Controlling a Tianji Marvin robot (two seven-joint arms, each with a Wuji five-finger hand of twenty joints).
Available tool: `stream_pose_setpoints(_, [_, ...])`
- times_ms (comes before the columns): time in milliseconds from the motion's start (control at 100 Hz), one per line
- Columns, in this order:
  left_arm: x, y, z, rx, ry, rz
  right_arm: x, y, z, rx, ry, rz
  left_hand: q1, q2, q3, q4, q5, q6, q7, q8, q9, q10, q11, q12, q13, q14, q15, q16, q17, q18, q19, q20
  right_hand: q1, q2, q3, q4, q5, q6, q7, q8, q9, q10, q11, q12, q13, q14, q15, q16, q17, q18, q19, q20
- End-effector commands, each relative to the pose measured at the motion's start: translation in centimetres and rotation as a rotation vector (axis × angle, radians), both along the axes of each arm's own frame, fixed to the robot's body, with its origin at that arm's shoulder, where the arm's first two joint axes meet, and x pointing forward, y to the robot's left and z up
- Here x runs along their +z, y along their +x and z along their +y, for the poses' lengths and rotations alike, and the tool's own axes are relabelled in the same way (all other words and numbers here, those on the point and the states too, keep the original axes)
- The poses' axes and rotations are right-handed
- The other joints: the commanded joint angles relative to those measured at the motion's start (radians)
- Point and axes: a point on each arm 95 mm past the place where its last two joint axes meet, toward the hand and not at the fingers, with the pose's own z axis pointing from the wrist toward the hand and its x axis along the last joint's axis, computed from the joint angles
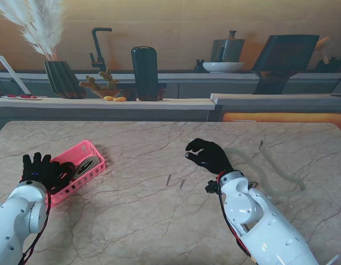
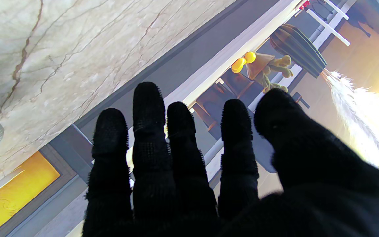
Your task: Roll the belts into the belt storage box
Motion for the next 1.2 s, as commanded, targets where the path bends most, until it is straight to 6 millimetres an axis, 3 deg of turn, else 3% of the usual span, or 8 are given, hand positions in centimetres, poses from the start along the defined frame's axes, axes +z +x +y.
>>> stream_pose_setpoints(0, [-0.3, -0.1, -0.1, 0.004, -0.019, -0.020, 0.0, -0.1, 0.4, 0.005, 0.008, -0.005, -0.015, 0.013, -0.013, -0.001, 0.004, -0.008, -0.009, -0.002, 0.006, 0.028, -0.015, 0.005, 0.004, 0.024, 0.008, 0.005, 0.000, 0.033, 0.003, 0.018, 0.016, 0.036, -0.009, 0.003, -0.012, -0.035, 0.033, 0.001, 0.010, -0.013, 0.022, 0.011, 0.017, -0.022, 0.024, 0.017, 0.005, -0.026, 0.031, 0.014])
stream_pose_setpoints(330, [-0.3, -0.2, -0.5, -0.024, -0.088, -0.148, 0.0, 0.0, 0.4, 0.005, 0.010, -0.005, 0.124, 0.016, -0.011, 0.003, 0.120, -0.013, 0.163, 0.074, 0.221, 0.058, 0.085, 0.091, 0.164, 0.081, 0.147, 0.103, 0.107, 0.108, 0.126, 0.127, 0.013, 0.035, -0.009, 0.003, -0.013, -0.036, 0.037, 0.001, 0.011, -0.014, 0.024, 0.011, 0.018, -0.022, 0.027, 0.018, 0.005, -0.027, 0.032, 0.012])
stream_pose_setpoints(490, [-0.2, -0.3, -0.8, -0.041, -0.080, -0.182, -0.1, -0.1, 0.4, 0.004, 0.011, -0.005, 0.209, 0.001, 0.028, 0.011, 0.111, -0.032, 0.303, 0.160, 0.352, 0.063, 0.258, 0.282, 0.297, 0.133, 0.351, 0.292, 0.082, 0.104, 0.653, 0.385, 0.010, 0.035, -0.010, 0.003, -0.014, -0.036, 0.037, 0.000, 0.010, -0.013, 0.024, 0.011, 0.017, -0.022, 0.028, 0.018, 0.005, -0.026, 0.032, 0.012])
stream_pose_setpoints(570, [-0.2, -0.4, -1.1, -0.050, -0.076, -0.198, -0.1, -0.1, 0.4, 0.003, 0.012, -0.006, 0.149, -0.085, 0.284, -0.029, 0.115, -0.059, 0.423, 0.267, 0.468, 0.060, 0.385, 0.409, 0.425, 0.170, 0.523, 0.440, 0.137, 0.119, 0.959, 0.406, 0.008, 0.035, -0.011, 0.003, -0.015, -0.036, 0.037, -0.001, 0.010, -0.013, 0.024, 0.010, 0.017, -0.021, 0.028, 0.018, 0.005, -0.026, 0.032, 0.012])
stream_pose_setpoints(670, [-0.2, -0.6, -1.5, -0.058, -0.072, -0.211, -0.1, -0.1, 0.3, 0.001, 0.011, -0.007, 0.242, -0.146, 0.286, -0.054, 0.153, -0.091, 0.612, 0.304, 0.623, 0.050, 0.551, 0.504, 0.620, 0.204, 0.780, 0.594, 0.297, 0.150, 1.239, 0.490, 0.008, 0.034, -0.012, 0.004, -0.017, -0.036, 0.036, -0.002, 0.010, -0.013, 0.024, 0.010, 0.016, -0.022, 0.028, 0.018, 0.004, -0.026, 0.032, 0.012])
stream_pose_setpoints(800, [-0.2, -1.0, -2.0, -0.071, -0.066, -0.214, -0.1, -0.1, 0.3, 0.000, 0.011, -0.009, 0.271, -0.134, 0.265, -0.050, 0.223, -0.097, 0.745, 0.280, 0.757, 0.053, 0.660, 0.527, 0.802, 0.185, 0.941, 0.643, 0.481, 0.168, 1.377, 0.521, 0.006, 0.033, -0.013, 0.004, -0.018, -0.036, 0.035, -0.003, 0.010, -0.014, 0.024, 0.010, 0.017, -0.022, 0.029, 0.018, 0.003, -0.026, 0.032, 0.012])
stream_pose_setpoints(950, [-0.3, -1.6, -2.4, -0.059, -0.057, -0.154, -0.1, -0.2, 0.2, -0.001, 0.012, -0.010, 0.231, -0.108, 0.281, -0.051, 0.306, -0.062, 0.768, 0.226, 0.852, 0.046, 0.663, 0.444, 0.901, 0.183, 0.958, 0.527, 0.590, 0.168, 1.450, 0.382, 0.004, 0.033, -0.016, 0.003, -0.018, -0.035, 0.035, -0.003, 0.010, -0.013, 0.025, 0.010, 0.016, -0.022, 0.029, 0.018, 0.003, -0.027, 0.032, 0.012])
stream_pose_setpoints(1190, [-1.3, -1.9, -2.7, 0.016, -0.084, -0.012, -0.1, -0.2, 0.2, -0.004, 0.010, -0.010, 0.207, -0.063, 0.285, -0.044, 0.326, -0.029, 0.762, 0.226, 0.871, 0.057, 0.674, 0.416, 0.963, 0.182, 0.967, 0.435, 0.657, 0.155, 1.512, 0.343, 0.002, 0.032, -0.019, 0.005, -0.019, -0.034, 0.035, -0.004, 0.010, -0.013, 0.024, 0.010, 0.015, -0.022, 0.029, 0.018, 0.002, -0.025, 0.032, 0.012])
